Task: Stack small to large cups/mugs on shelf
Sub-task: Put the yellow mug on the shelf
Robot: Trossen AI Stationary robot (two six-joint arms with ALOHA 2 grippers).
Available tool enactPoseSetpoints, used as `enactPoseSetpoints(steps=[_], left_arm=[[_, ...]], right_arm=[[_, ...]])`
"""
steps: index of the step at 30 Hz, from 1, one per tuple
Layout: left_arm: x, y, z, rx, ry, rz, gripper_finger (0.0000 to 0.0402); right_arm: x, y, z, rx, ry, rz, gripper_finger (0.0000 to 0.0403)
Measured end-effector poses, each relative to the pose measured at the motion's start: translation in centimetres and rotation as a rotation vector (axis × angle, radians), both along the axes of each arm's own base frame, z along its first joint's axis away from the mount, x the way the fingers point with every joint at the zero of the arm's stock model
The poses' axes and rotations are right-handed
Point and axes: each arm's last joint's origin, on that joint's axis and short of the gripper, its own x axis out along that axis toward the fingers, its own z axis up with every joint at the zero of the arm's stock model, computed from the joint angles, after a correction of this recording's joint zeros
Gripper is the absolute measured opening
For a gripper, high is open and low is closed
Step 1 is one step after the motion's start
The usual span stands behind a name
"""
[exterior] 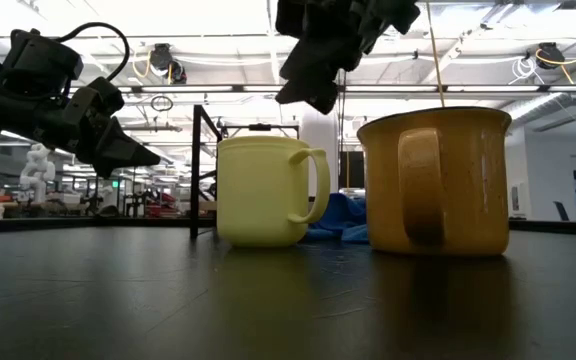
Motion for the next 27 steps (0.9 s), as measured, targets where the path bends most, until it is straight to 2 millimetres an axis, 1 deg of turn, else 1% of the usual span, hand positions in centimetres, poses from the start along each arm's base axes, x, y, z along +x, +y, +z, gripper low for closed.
enactPoseSetpoints(steps=[6,10,18,24,27], left_arm=[[0.0,0.0,0.0,0.009,0.002,-0.003,0.0001],[0.0,0.0,0.0,0.014,0.003,-0.004,0.0001],[0.0,0.0,0.0,0.016,0.003,-0.005,0.0001],[0.0,0.0,0.0,0.017,0.003,-0.006,0.0001],[0.0,0.0,0.0,0.016,0.003,-0.006,0.0001]], right_arm=[[0.1,-0.6,-0.8,0.016,0.060,-0.034,0.0157],[0.2,-0.9,-1.1,-0.046,0.063,-0.084,0.0157],[0.3,-0.9,-0.9,-0.055,0.046,-0.104,0.0157],[0.3,-0.8,-1.9,-0.038,0.108,-0.118,0.0157],[0.4,-0.8,-1.5,-0.046,0.078,-0.105,0.0157]])
